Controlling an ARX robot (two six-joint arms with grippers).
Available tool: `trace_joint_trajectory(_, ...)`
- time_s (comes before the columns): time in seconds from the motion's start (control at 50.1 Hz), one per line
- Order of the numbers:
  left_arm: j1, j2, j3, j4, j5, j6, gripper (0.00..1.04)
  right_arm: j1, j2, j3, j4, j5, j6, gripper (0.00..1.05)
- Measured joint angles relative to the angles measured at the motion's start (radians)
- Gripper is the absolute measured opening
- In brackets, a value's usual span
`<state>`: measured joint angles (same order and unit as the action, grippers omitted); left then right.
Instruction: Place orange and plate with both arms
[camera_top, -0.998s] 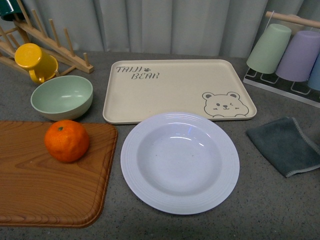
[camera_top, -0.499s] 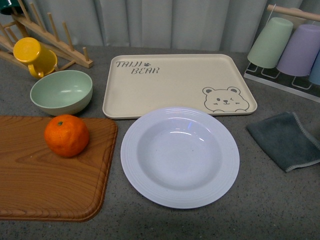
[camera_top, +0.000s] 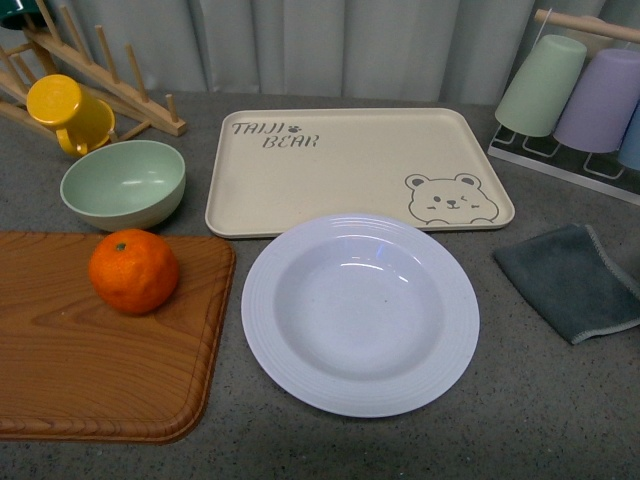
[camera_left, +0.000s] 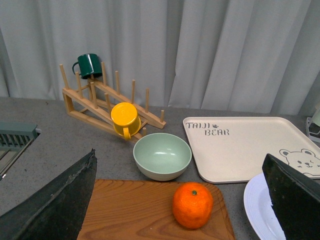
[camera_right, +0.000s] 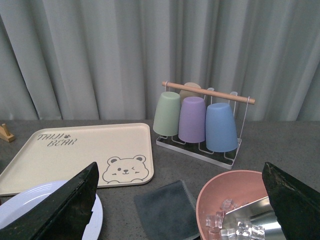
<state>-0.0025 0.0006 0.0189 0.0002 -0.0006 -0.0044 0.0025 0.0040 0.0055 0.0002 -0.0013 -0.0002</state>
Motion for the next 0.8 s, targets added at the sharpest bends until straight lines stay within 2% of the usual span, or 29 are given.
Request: trace_joint_trajectory(0.798, 0.000, 0.000, 0.000, 0.000, 0.000, 0.000, 0.98, 0.000, 0.000, 0.000, 0.000, 0.000, 0.000, 0.96)
